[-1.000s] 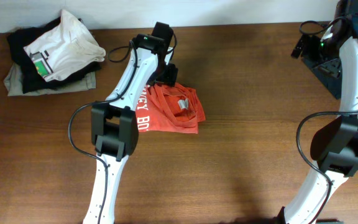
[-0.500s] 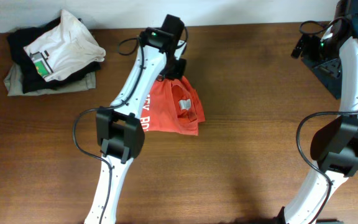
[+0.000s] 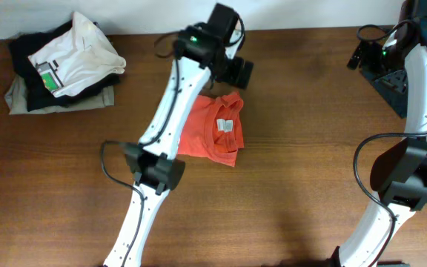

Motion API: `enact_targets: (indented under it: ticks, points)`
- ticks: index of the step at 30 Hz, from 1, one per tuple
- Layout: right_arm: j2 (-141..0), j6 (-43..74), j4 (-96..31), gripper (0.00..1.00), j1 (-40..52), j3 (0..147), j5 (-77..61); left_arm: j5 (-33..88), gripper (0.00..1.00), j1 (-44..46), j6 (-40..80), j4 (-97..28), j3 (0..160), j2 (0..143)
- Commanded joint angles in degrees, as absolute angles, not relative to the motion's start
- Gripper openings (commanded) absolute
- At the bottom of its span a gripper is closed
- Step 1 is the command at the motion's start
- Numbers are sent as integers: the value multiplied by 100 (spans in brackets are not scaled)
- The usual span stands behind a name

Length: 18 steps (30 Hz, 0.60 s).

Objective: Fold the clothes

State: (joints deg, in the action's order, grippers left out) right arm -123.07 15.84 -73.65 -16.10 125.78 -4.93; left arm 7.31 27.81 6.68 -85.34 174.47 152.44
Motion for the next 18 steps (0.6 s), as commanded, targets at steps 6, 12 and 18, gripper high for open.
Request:
enact_targets:
  ticks: [6, 12, 18]
  points:
    - [-12315, 1531, -7373, 99, -1616, 12602, -421, 537, 93, 2773, 976, -9334, 16027, 15290]
    - [-12315, 1531, -7373, 99, -1614, 12602, -421, 1337, 78, 2963, 1129, -8276, 14903, 15290]
    - [-12315, 1531, -7373, 99, -1616, 12602, -421, 1245, 79, 3441, 1129, -8068, 14964, 15205]
